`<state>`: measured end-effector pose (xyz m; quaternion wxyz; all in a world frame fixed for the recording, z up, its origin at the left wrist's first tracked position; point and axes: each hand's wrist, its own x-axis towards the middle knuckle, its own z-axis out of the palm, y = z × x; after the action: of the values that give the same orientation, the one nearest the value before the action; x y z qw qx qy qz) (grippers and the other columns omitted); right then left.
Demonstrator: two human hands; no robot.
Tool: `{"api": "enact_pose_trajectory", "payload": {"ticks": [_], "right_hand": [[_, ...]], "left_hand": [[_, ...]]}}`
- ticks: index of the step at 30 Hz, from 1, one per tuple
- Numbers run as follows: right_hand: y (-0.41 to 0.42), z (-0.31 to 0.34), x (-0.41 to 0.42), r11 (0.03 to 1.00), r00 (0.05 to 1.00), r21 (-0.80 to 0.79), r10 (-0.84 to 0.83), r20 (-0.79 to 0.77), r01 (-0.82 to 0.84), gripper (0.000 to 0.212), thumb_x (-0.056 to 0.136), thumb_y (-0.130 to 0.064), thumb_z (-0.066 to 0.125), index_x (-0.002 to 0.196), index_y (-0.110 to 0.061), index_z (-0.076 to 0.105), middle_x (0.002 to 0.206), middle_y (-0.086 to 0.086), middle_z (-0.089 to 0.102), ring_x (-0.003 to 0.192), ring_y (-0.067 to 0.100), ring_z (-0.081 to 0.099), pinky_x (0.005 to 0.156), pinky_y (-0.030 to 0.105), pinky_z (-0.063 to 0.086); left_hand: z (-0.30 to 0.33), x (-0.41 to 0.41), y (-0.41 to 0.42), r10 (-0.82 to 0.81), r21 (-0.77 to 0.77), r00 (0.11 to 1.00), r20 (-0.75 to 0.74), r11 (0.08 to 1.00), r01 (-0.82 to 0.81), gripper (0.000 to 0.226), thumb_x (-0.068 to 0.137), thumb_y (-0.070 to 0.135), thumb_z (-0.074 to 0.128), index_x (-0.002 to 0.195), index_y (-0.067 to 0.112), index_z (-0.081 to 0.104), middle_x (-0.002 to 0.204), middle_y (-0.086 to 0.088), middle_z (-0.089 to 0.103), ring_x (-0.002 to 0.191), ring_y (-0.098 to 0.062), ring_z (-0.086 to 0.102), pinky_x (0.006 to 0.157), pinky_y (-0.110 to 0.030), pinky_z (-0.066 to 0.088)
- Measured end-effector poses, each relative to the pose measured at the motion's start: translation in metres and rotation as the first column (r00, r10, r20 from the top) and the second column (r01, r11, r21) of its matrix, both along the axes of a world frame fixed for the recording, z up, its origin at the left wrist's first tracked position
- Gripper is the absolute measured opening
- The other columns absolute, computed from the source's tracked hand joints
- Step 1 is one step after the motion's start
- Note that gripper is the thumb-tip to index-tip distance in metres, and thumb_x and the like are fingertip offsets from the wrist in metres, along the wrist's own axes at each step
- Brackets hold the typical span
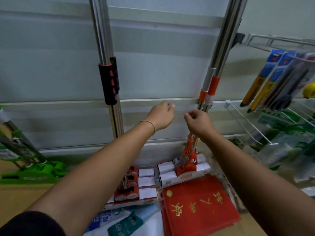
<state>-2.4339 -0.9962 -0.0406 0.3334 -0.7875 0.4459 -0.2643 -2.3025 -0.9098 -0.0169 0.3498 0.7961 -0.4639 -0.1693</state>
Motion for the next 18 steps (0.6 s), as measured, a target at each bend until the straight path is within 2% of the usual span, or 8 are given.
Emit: {"api": "enact_pose_trajectory", "payload": {"ticks": [2, 5, 8, 10, 13, 16, 18], "right_hand": [[-0.023, 0.001, -0.017, 1.000, 1.000, 0.003, 0.007, -0.004, -0.007, 0.027, 0.095, -0.033, 0.054, 0.099, -0.011, 0.070, 0.086, 0.008, 0.070, 0.083, 0.028, 0.067, 0.081, 0.048, 0.057], [-0.058, 0.000, -0.039, 0.999, 0.998, -0.015, 0.031, -0.057, -0.032, 0.031, 0.096, -0.031, 0.052, 0.081, -0.009, 0.069, 0.077, 0.011, 0.070, 0.076, 0.030, 0.067, 0.072, 0.044, 0.057], [-0.088, -0.004, -0.054, 0.998, 0.993, -0.032, 0.044, -0.109, -0.047, 0.034, 0.096, -0.031, 0.051, 0.075, -0.010, 0.067, 0.072, 0.009, 0.067, 0.067, 0.025, 0.063, 0.058, 0.030, 0.045], [-0.103, -0.004, -0.061, 0.998, 0.991, -0.011, 0.063, -0.120, -0.065, 0.033, 0.097, -0.029, 0.050, 0.073, -0.013, 0.064, 0.068, 0.006, 0.064, 0.061, 0.019, 0.060, 0.055, 0.026, 0.039], [-0.121, -0.003, -0.065, 0.997, 0.987, -0.006, 0.075, -0.143, -0.076, 0.030, 0.097, -0.033, 0.049, 0.086, -0.011, 0.066, 0.078, 0.008, 0.067, 0.072, 0.023, 0.065, 0.058, 0.030, 0.047], [-0.135, -0.004, -0.065, 0.993, 0.982, -0.031, 0.110, -0.151, -0.116, 0.037, 0.095, -0.041, 0.049, 0.108, -0.010, 0.064, 0.094, 0.011, 0.069, 0.088, 0.027, 0.066, 0.075, 0.040, 0.056], [-0.138, -0.001, -0.064, 0.988, 0.979, -0.013, 0.150, -0.137, -0.154, 0.046, 0.095, -0.045, 0.050, 0.126, -0.012, 0.056, 0.113, 0.011, 0.067, 0.099, 0.026, 0.065, 0.077, 0.038, 0.055]], "left_hand": [[0.001, -0.016, -0.022, 0.013, 0.004, 1.000, 0.010, 1.000, -0.013, 0.046, 0.104, 0.038, 0.034, 0.133, 0.007, 0.051, 0.133, -0.018, 0.058, 0.123, -0.035, 0.052, 0.099, -0.035, 0.040], [0.001, -0.043, -0.053, 0.012, -0.010, 1.000, -0.008, 1.000, -0.012, 0.045, 0.104, 0.038, 0.036, 0.133, 0.008, 0.051, 0.131, -0.017, 0.059, 0.121, -0.034, 0.053, 0.098, -0.036, 0.041], [0.006, -0.070, -0.080, 0.002, -0.033, 1.000, -0.025, 0.999, -0.002, 0.044, 0.104, 0.038, 0.037, 0.134, 0.010, 0.051, 0.133, -0.015, 0.058, 0.123, -0.032, 0.053, 0.099, -0.036, 0.042], [0.012, -0.085, -0.096, 0.010, -0.051, 0.999, -0.040, 0.999, -0.012, 0.039, 0.104, 0.038, 0.036, 0.125, 0.011, 0.054, 0.123, -0.012, 0.061, 0.116, -0.031, 0.055, 0.092, -0.034, 0.043], [0.024, -0.101, -0.117, 0.039, -0.080, 0.999, -0.021, 0.996, -0.040, 0.020, 0.104, 0.037, 0.037, 0.105, 0.020, 0.048, 0.099, 0.000, 0.056, 0.098, -0.023, 0.056, 0.079, -0.029, 0.036], [0.034, -0.110, -0.136, 0.072, -0.122, 0.997, -0.006, 0.990, -0.073, 0.029, 0.103, 0.036, 0.040, 0.120, 0.015, 0.049, 0.103, 0.004, 0.050, 0.094, -0.015, 0.048, 0.079, -0.029, 0.035], [0.038, -0.113, -0.146, 0.108, -0.146, 0.994, -0.020, 0.983, -0.110, 0.036, 0.102, 0.036, 0.044, 0.127, 0.011, 0.048, 0.104, 0.002, 0.052, 0.094, -0.016, 0.050, 0.078, -0.029, 0.036]]}}
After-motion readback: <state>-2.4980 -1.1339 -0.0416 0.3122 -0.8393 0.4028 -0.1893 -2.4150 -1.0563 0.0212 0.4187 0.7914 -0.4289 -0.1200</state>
